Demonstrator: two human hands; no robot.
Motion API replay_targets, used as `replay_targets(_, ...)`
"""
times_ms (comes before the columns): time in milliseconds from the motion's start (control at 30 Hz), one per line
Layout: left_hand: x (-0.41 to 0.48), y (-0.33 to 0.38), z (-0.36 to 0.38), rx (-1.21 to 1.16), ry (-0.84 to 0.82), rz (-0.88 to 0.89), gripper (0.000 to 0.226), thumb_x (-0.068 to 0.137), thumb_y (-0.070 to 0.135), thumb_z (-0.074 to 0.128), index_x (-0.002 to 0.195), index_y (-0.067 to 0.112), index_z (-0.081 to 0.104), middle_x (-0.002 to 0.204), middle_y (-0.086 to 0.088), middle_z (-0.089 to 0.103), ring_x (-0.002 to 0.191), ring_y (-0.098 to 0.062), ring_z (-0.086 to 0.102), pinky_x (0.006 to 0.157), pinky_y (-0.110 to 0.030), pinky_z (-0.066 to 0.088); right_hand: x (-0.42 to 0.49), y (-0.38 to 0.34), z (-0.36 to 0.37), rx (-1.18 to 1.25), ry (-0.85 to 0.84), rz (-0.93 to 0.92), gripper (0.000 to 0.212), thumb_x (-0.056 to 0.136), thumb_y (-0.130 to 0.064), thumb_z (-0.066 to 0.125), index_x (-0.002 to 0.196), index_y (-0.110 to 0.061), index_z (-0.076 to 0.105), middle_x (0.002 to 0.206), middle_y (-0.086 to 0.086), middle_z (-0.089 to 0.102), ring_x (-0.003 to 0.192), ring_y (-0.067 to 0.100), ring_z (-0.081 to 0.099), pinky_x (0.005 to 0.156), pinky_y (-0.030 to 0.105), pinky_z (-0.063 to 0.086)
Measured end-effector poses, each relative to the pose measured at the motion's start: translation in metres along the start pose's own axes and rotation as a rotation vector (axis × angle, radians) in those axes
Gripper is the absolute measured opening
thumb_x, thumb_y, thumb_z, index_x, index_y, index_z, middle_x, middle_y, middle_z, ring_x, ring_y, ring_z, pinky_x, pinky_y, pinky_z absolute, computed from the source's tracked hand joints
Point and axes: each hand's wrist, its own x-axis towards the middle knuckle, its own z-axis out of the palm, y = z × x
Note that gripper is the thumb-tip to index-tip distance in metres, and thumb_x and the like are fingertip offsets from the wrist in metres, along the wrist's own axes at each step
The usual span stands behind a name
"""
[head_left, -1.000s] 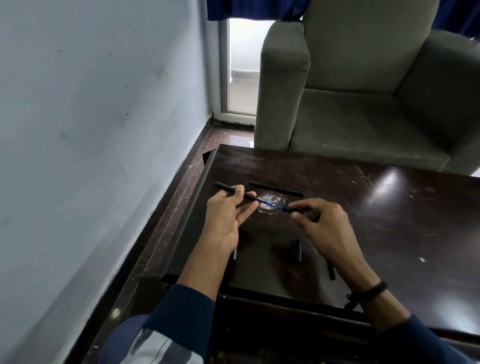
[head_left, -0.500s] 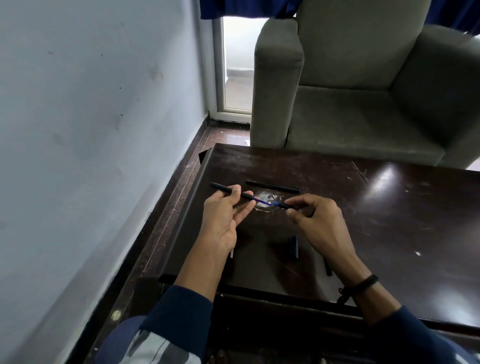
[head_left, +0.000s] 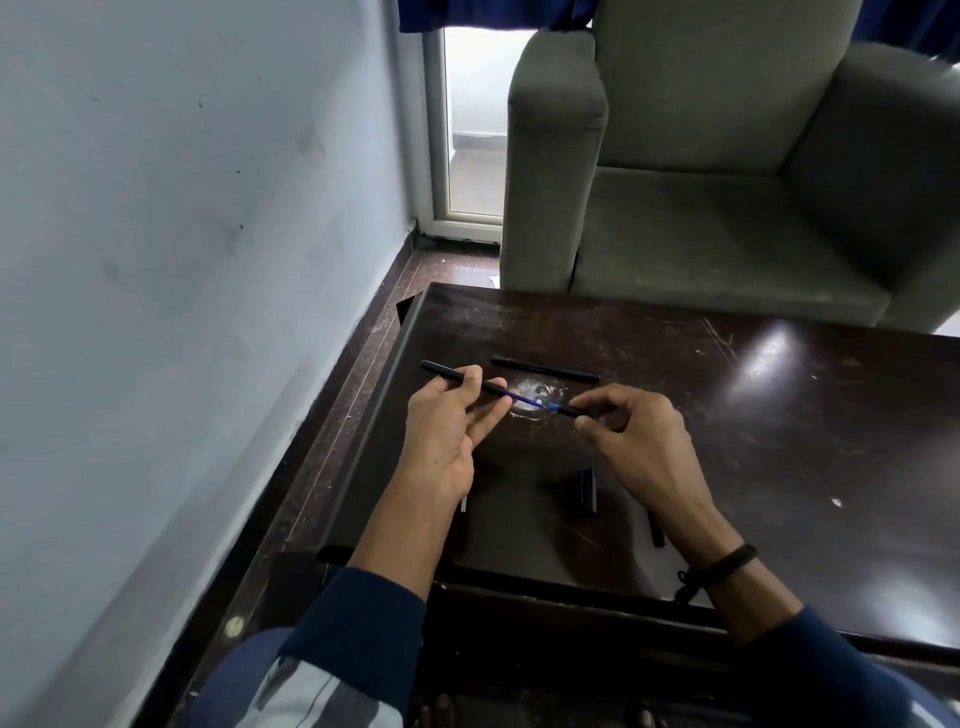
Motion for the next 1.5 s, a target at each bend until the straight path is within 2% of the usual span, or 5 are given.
replay_targets(567, -0.006, -0.012, 0.007, 0.051, -0.052, -0.041, 0.016, 0.099, 0.008, 0.062, 0.111, -0.001, 0.066, 0.116, -0.024, 0.071, 0.102, -0.027, 0.074, 0.074, -0.029, 0.062, -0.004, -0.006, 0.013, 0.023, -0.013, -0.044, 0.014, 0.092, -0.024, 0.074, 0.101, -0.034, 0.075, 0.086, -0.018, 0.070, 0.075, 0.010, 0.068, 0.071, 0.038, 0.060)
replay_targets(1000, -0.006, -0.016, 0.008, 0.076, -0.076, -0.036, 0.023, 0.099, 0.007, 0.062, 0.118, -0.006, 0.064, 0.110, -0.021, 0.073, 0.096, -0.024, 0.076, 0.077, -0.029, 0.062, -0.004, -0.006, 0.018, -0.035, -0.010, -0.078, 0.014, 0.098, -0.024, 0.067, 0.109, -0.028, 0.076, 0.085, -0.014, 0.070, 0.075, 0.001, 0.064, 0.064, 0.020, 0.052)
replay_targets(1233, -0.005, -0.014, 0.007, 0.076, -0.056, -0.013, 0.013, 0.099, 0.007, 0.061, 0.108, -0.001, 0.067, 0.114, -0.023, 0.072, 0.102, -0.027, 0.074, 0.082, -0.033, 0.062, -0.003, -0.006, 0.018, -0.012, -0.024, -0.075, 0.017, 0.090, -0.026, 0.078, 0.105, -0.031, 0.073, 0.091, -0.019, 0.067, 0.082, 0.000, 0.065, 0.067, 0.016, 0.049)
replay_targets(1367, -0.006, -0.016, 0.007, 0.088, -0.068, -0.015, 0.020, 0.099, 0.008, 0.061, 0.115, -0.005, 0.065, 0.112, -0.023, 0.073, 0.100, -0.026, 0.075, 0.081, -0.032, 0.062, -0.002, -0.007, 0.017, -0.032, -0.009, -0.056, 0.006, 0.096, -0.024, 0.071, 0.100, -0.026, 0.074, 0.082, -0.014, 0.069, 0.074, 0.003, 0.065, 0.067, 0.027, 0.055)
replay_targets(1500, -0.005, -0.015, 0.007, 0.085, -0.065, -0.014, 0.021, 0.099, 0.008, 0.062, 0.115, -0.005, 0.065, 0.113, -0.023, 0.073, 0.101, -0.026, 0.075, 0.081, -0.032, 0.063, -0.002, -0.007, 0.017, -0.064, -0.058, -0.028, 0.022, 0.102, -0.034, 0.060, 0.084, -0.026, 0.071, 0.073, -0.006, 0.070, 0.061, 0.012, 0.063, 0.065, 0.040, 0.055)
